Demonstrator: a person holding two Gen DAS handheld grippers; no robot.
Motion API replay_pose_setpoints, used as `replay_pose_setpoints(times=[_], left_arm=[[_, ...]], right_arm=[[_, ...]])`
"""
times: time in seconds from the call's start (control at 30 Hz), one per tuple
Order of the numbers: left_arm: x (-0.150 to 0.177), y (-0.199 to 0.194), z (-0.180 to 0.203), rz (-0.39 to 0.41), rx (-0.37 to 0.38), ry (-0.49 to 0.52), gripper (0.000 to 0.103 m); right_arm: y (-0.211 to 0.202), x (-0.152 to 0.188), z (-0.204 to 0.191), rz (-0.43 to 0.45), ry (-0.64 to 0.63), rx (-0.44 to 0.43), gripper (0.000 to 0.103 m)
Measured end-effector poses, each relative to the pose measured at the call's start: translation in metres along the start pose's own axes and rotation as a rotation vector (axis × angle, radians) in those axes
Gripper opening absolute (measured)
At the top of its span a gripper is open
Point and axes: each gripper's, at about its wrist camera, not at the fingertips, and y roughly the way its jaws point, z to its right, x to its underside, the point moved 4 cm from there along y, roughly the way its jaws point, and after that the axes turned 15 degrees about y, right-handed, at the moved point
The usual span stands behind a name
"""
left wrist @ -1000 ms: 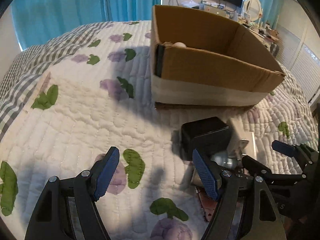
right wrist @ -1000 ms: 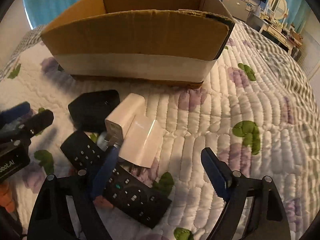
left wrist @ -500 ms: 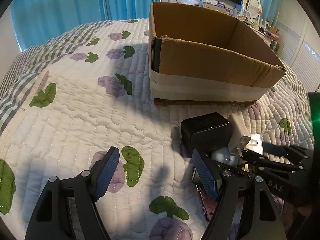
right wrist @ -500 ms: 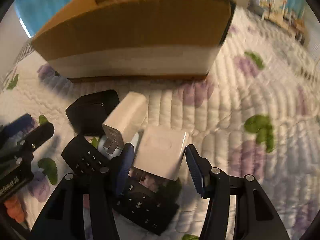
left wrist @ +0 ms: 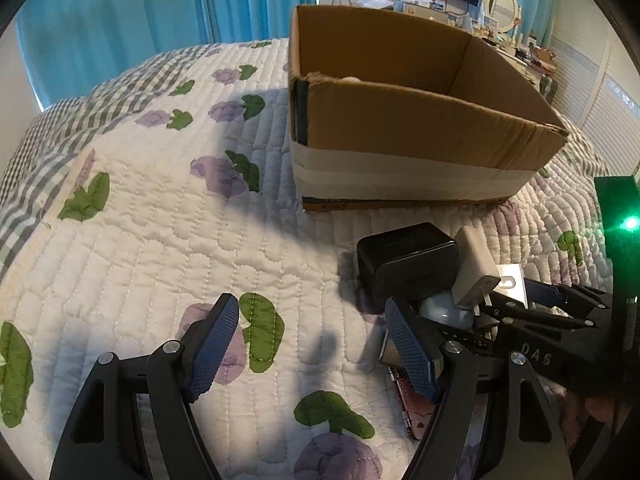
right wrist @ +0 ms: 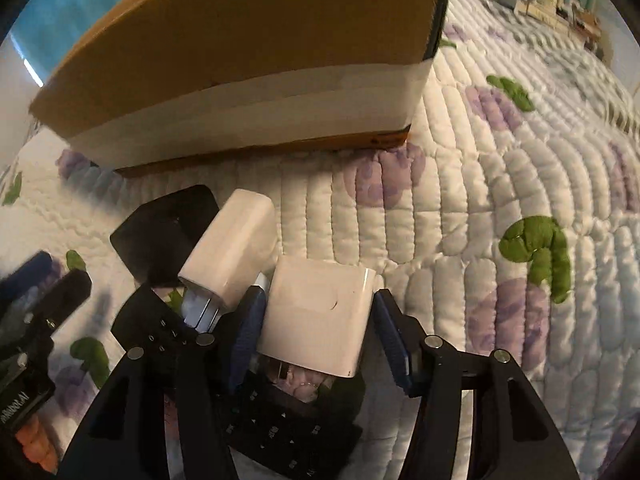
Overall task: Organize rigid objects
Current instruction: 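Grasp the white square charger with the right tool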
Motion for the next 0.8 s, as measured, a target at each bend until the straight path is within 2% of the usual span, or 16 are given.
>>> replay_pose_setpoints(times=[0.1, 0.27, 0.33, 0.47, 0.53, 0.57, 0.6, 0.63, 0.67, 0.73, 0.8], left_arm=[[-0.005, -0.009, 0.010, 0.023, 0.028, 0.037, 0.078], [-0.018, -0.020, 0.044, 0.070, 0.089, 0.119, 0.078], [-0.024, -0.016, 0.059, 0.057, 0.110, 0.140, 0.078], [-0.031, -0.001, 0.080, 0.009, 0.189, 0.129, 0.076], [-0.031, 0.002, 0.093, 0.016, 0.205, 0.153, 0.075], [-0.032, 0.004, 0.100, 0.021, 0.207, 0.178, 0.070], [-0.031, 0.004, 0.106, 0.025, 0.205, 0.193, 0.059], [-0.032, 0.007, 0.110, 0.021, 0.198, 0.207, 0.032], [-0.033, 0.012, 0.113, 0.001, 0.184, 0.216, 0.025], [-0.034, 0.024, 0.117, -0.033, 0.231, 0.212, 0.025], [-0.035, 0.028, 0.119, -0.026, 0.238, 0.201, 0.025]], right_arm=[[-0.019, -0.002, 0.002, 0.040, -0.030, 0.018, 0.054], [-0.061, -0.024, 0.023, 0.153, -0.043, 0.087, 0.053], [-0.071, -0.030, 0.028, 0.190, -0.026, 0.112, 0.053], [-0.072, -0.041, 0.043, 0.161, 0.061, 0.040, 0.053], [-0.068, -0.035, 0.038, 0.156, 0.063, 0.044, 0.053], [-0.068, -0.035, 0.038, 0.156, 0.065, 0.044, 0.053], [-0.067, -0.044, 0.040, 0.155, 0.073, 0.036, 0.053], [-0.061, -0.036, 0.035, 0.156, 0.082, 0.031, 0.052], [-0.062, -0.036, 0.036, 0.156, 0.092, 0.028, 0.052], [-0.058, -0.038, 0.038, 0.151, 0.101, 0.031, 0.052], [-0.052, -0.036, 0.037, 0.138, 0.102, 0.035, 0.052]])
